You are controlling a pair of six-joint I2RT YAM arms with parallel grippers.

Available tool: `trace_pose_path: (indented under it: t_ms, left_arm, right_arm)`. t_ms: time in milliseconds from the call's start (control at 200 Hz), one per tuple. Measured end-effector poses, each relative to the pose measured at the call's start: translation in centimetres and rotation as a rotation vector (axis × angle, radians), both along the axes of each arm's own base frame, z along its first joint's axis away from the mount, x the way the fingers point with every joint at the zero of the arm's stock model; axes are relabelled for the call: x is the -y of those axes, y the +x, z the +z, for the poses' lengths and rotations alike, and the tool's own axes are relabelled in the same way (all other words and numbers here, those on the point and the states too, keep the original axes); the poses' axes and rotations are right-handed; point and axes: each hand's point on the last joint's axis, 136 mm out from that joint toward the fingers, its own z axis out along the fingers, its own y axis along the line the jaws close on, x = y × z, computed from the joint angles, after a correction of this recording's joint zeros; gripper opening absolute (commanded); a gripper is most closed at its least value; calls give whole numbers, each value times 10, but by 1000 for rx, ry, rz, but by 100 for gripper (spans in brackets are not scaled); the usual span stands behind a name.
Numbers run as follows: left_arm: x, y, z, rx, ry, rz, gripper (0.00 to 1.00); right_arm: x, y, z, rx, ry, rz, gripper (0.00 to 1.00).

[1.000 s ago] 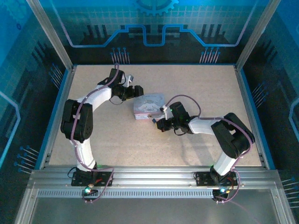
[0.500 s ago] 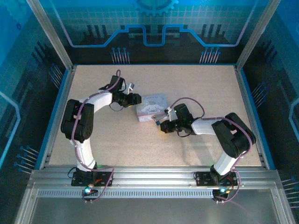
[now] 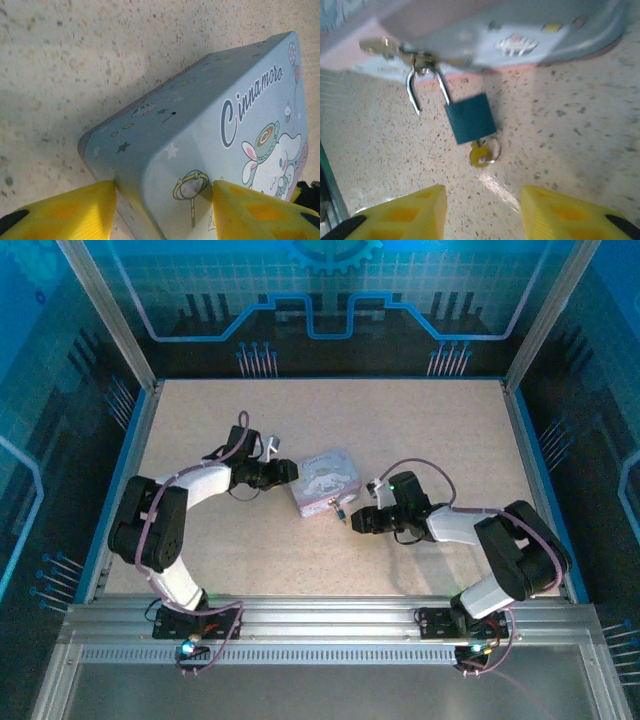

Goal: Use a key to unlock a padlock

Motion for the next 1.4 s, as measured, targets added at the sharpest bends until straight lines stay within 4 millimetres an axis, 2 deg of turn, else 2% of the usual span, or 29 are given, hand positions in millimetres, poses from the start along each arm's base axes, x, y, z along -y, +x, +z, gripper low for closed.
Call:
trace_pose_path:
  t_ms: [155,285,400,490,610,760,880,1206,1401]
  left_arm:
    - [3,-14,-1,-5,-11,10,54]
    - [5,-18,-1,-6,-15,21,54]
    - [3,-20,-1,-11,-14,39,54]
    - [3,-21,-1,-10,-12,42,54]
    - [4,-22,0,-7,-11,48,54]
    - [8,-24,0,-12,-18,46,54]
    - [10,-25,0,-12,-19,41,53]
    - [10,-25,0,-12,-18,41,53]
    - [10,-25,0,-13,-18,41,53]
  right_arm:
    - [-5,13,19,38,57,19,50]
    - [-19,38,43,108,111,40,51]
    - [-21,57,41,109,122,30,54]
    - [-21,63,42,115,128,27,56]
    - [-22,60,44,131,146,38,56]
    - [-20,36,42,130,183,83,50]
    - [-20,25,34,108,204,104,48]
    - [-25,28,15,58,213,116,48]
    - [-29,32,6,32,225,120,40]
